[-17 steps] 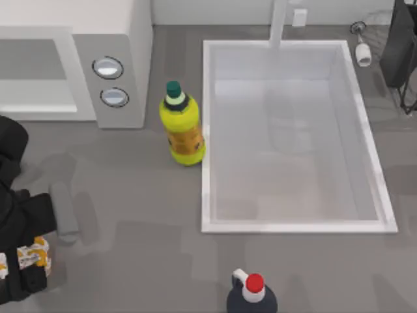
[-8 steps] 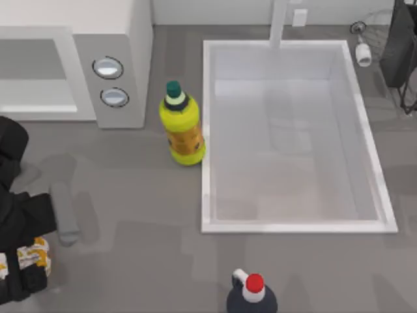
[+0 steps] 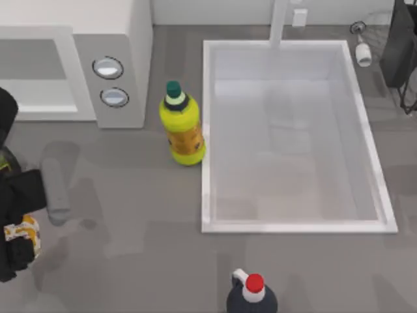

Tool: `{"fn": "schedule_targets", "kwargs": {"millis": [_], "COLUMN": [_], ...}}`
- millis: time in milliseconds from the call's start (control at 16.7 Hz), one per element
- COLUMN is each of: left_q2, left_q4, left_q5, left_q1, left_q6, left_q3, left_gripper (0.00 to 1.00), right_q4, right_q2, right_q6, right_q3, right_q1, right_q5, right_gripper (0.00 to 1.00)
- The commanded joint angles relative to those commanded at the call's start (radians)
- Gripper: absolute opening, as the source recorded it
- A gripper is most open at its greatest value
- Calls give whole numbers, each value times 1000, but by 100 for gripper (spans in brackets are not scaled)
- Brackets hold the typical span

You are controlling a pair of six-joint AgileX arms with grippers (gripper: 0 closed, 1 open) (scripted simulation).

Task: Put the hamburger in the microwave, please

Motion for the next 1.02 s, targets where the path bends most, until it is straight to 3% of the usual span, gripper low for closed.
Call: {"fn": "schedule_targets", "kwargs": {"millis": [240, 600, 780, 1020], "left_q2": [-75, -91, -69, 0], "left_q4": [-180, -203, -144, 79], "left_q5": [0, 0, 3, 19], "left_q1": [-3, -2, -3, 8], "left_q6": [-4, -6, -32, -138], "left_q3": [108, 127, 131, 135], "left_gripper": [0, 0, 0, 0], "right_q4": [0, 0, 0, 0], "right_q2": [0, 0, 0, 0], "right_q6": [0, 0, 0, 0], "right_q3": [0, 0, 0, 0], "right_q1": [0, 0, 0, 0], "right_q5": [0, 0, 0, 0], "right_gripper": [100, 100, 100, 100]}}
